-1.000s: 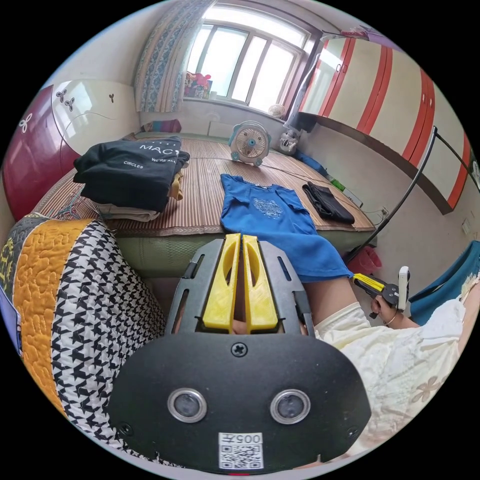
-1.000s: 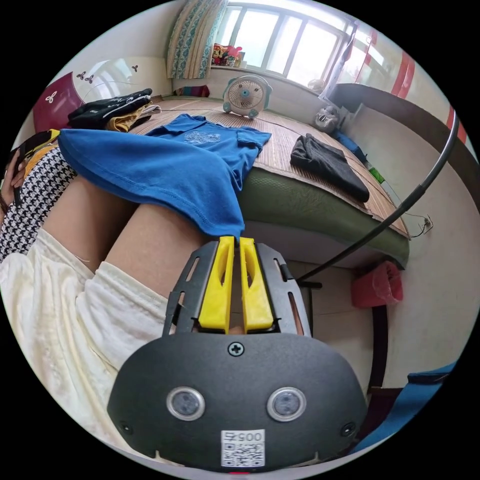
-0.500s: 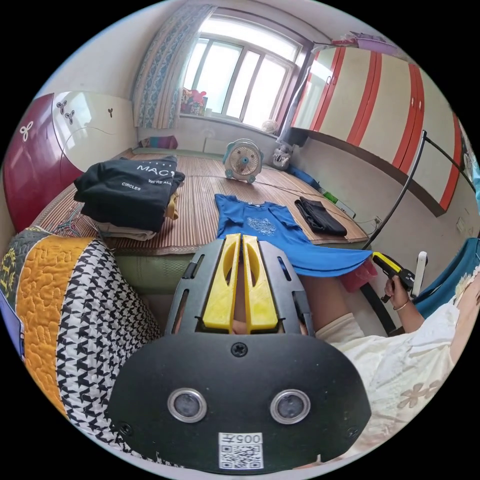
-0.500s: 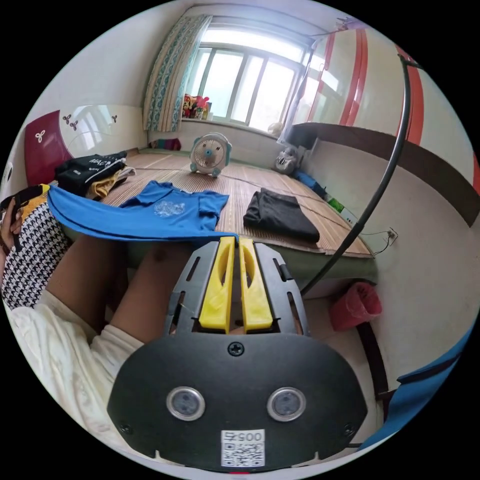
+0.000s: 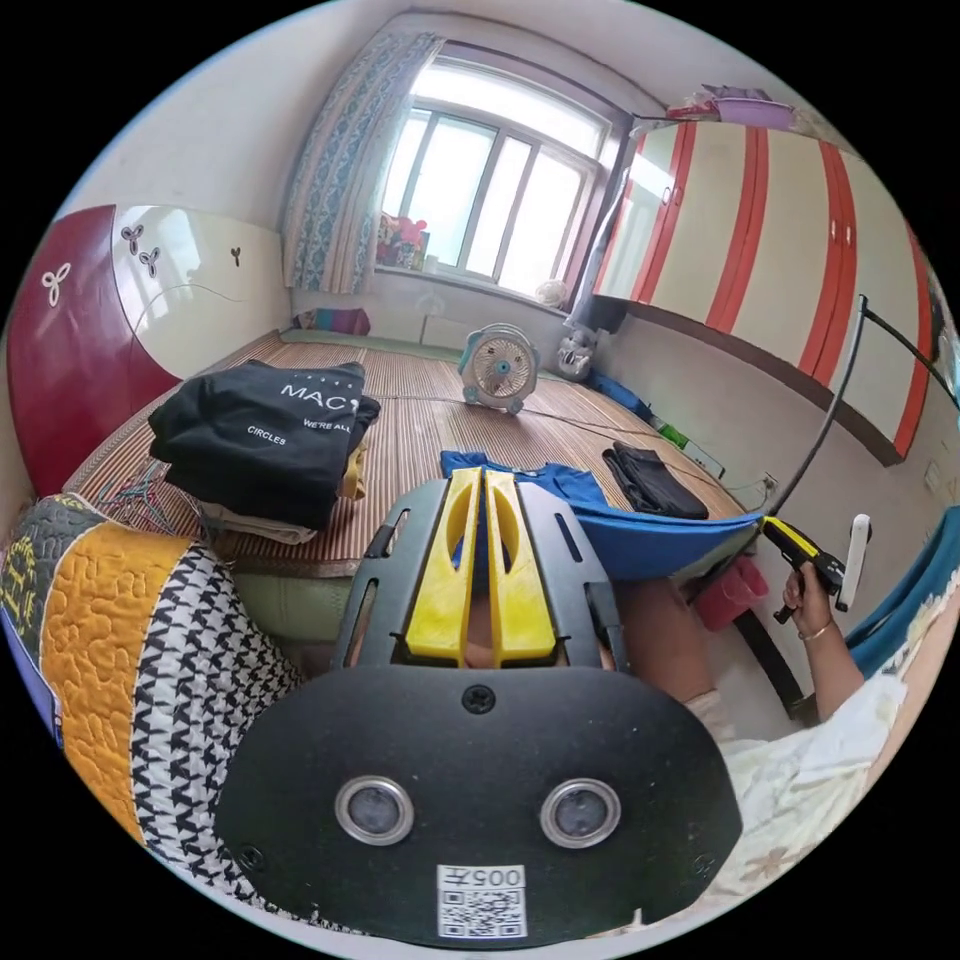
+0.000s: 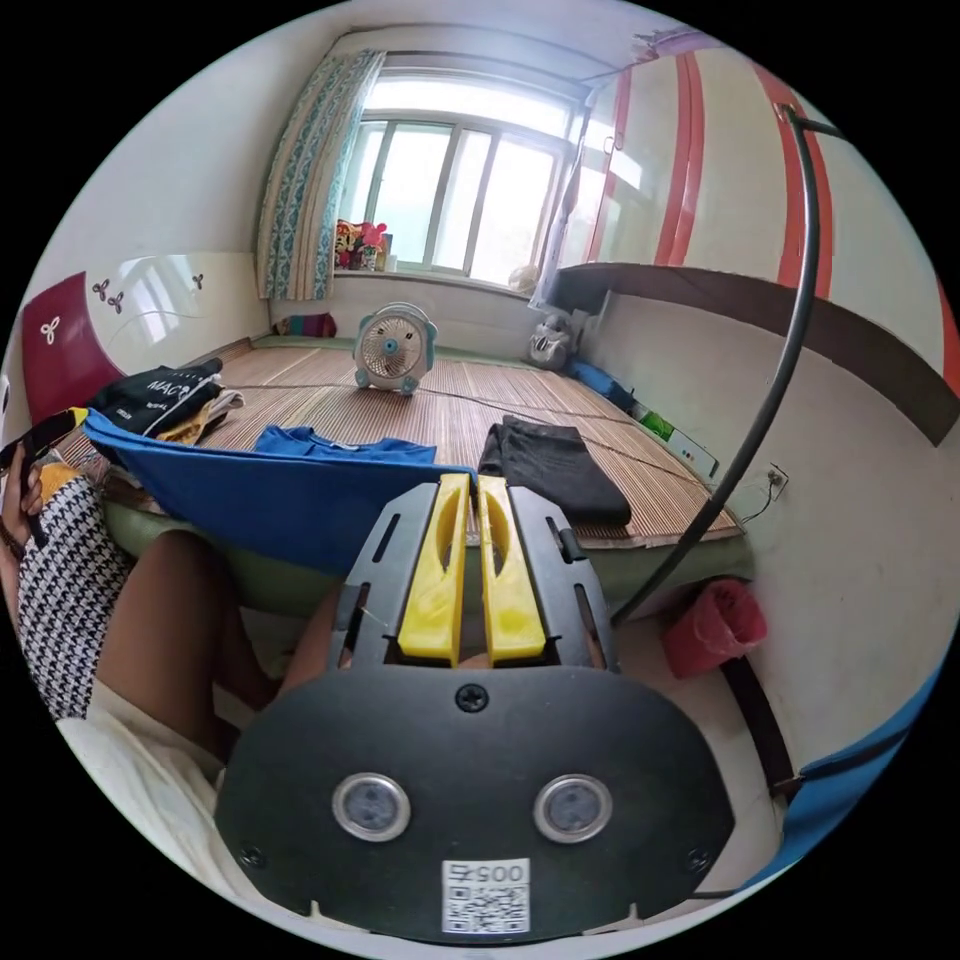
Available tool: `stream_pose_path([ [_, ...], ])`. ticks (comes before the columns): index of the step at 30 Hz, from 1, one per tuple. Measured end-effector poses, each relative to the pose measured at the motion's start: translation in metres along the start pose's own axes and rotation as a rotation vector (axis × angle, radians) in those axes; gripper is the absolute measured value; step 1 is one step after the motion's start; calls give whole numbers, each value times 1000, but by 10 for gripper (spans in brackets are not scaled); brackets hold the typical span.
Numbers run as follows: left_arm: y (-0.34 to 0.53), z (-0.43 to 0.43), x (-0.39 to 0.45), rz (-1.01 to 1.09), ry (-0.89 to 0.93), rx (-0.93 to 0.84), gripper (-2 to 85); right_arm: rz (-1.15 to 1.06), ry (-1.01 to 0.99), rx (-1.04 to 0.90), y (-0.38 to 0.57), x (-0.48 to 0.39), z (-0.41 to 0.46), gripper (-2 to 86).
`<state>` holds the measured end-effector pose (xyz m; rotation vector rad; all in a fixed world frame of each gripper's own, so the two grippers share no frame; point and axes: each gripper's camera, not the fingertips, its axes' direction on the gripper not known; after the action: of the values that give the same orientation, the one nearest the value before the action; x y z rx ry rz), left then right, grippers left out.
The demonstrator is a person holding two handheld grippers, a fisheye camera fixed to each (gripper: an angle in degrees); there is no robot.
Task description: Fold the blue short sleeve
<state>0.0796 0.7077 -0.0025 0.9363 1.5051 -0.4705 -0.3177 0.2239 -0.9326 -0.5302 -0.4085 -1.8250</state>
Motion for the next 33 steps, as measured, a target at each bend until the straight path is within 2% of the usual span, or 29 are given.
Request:
stream_pose_path([
  [8,-78,122,-6,-45,-109,-82,2,65,18,-185,-85,-3,117,-11],
  [22,-164,374,-24,-283,-384,-317,2,235,92,-440,-201,-25,337,-12],
  [28,-146,436,-46,-372,-401,-371,3,268,50,-531,-197,-30,396,-11],
  [33,-158,445,-56,-391,-369,-313,2,283,53,-490,-211,-26,407,-11],
])
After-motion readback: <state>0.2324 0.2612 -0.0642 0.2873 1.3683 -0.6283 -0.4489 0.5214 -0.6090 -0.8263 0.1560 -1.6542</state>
